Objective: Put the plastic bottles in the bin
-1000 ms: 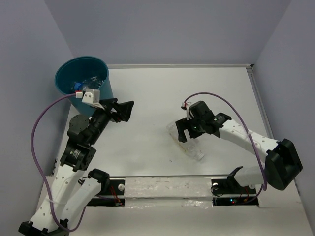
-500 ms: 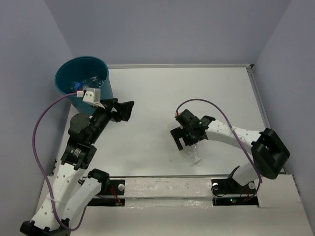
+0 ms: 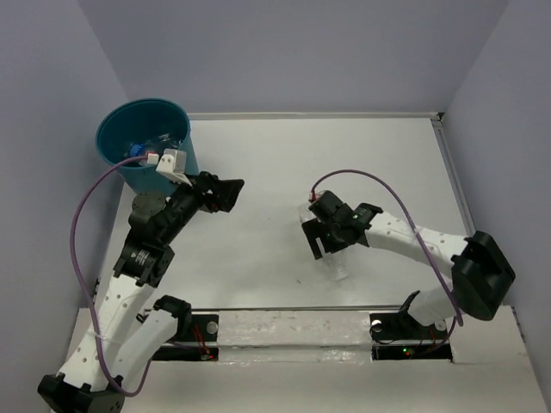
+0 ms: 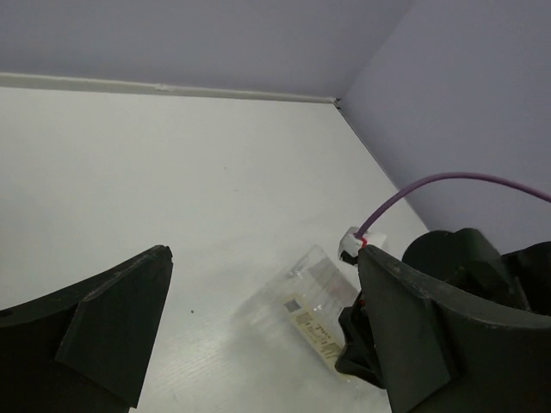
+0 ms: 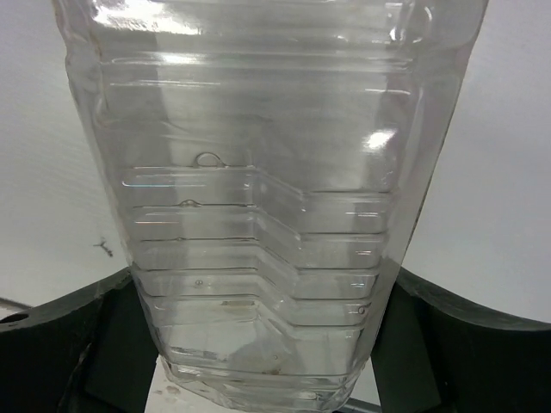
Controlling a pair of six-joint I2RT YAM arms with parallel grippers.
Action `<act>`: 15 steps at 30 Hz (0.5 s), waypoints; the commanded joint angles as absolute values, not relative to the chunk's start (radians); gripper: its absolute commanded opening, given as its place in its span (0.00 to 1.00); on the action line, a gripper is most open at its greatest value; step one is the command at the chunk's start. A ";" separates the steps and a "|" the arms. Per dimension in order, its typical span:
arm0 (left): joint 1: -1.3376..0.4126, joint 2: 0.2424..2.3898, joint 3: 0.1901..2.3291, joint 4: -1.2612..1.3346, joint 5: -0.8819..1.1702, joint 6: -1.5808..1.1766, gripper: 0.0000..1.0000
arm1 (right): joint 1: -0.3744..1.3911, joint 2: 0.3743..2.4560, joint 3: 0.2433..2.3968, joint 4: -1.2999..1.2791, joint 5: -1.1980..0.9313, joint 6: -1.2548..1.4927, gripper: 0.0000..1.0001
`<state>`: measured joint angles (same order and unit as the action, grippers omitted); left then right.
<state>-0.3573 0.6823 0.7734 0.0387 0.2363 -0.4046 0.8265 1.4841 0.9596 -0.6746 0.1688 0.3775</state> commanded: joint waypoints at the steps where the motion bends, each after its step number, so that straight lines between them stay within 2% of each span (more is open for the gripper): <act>1: -0.351 0.715 0.723 0.095 0.397 -0.517 0.99 | 0.838 1.255 0.953 -0.585 0.145 0.302 0.56; 5: -0.359 0.761 0.620 0.287 0.662 -0.708 0.99 | 0.838 1.141 0.902 -0.425 0.012 0.233 0.56; 7: -0.402 0.785 0.583 0.354 0.667 -0.788 0.99 | 0.838 1.129 0.897 -0.390 -0.062 0.221 0.56; 15: -0.554 0.916 0.620 0.454 0.563 -0.816 0.99 | 0.838 1.144 0.910 -0.308 -0.175 0.229 0.56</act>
